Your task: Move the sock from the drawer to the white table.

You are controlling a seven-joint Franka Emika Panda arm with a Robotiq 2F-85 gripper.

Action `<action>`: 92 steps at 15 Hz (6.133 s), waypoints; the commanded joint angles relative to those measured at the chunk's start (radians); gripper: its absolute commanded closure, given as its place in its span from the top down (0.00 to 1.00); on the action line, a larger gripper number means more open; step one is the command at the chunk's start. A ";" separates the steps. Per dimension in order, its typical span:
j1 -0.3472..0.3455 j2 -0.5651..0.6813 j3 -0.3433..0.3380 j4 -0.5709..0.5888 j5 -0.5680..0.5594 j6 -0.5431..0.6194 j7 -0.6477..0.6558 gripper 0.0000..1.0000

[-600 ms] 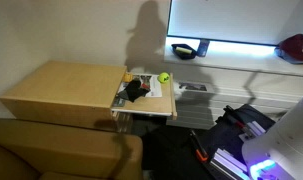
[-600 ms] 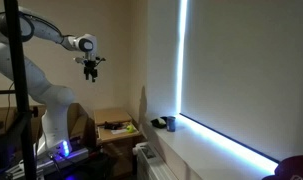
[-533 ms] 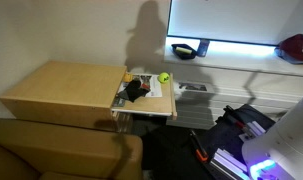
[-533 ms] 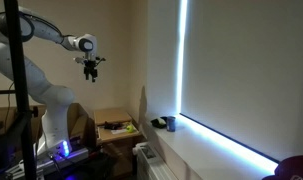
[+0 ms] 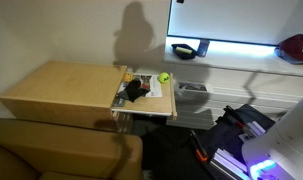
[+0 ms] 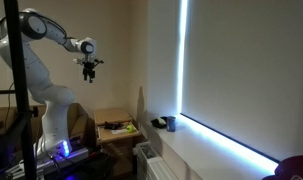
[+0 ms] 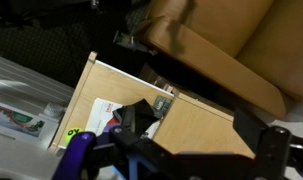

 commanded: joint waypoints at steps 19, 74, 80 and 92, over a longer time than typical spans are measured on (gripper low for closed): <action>0.116 0.806 0.028 0.845 0.108 -0.289 0.846 1.00; 0.075 1.372 -0.219 0.694 0.000 0.195 1.354 1.00; 0.125 1.361 -0.209 0.538 -0.008 0.472 1.346 1.00; 0.055 1.328 -0.207 0.516 0.031 0.427 1.353 0.11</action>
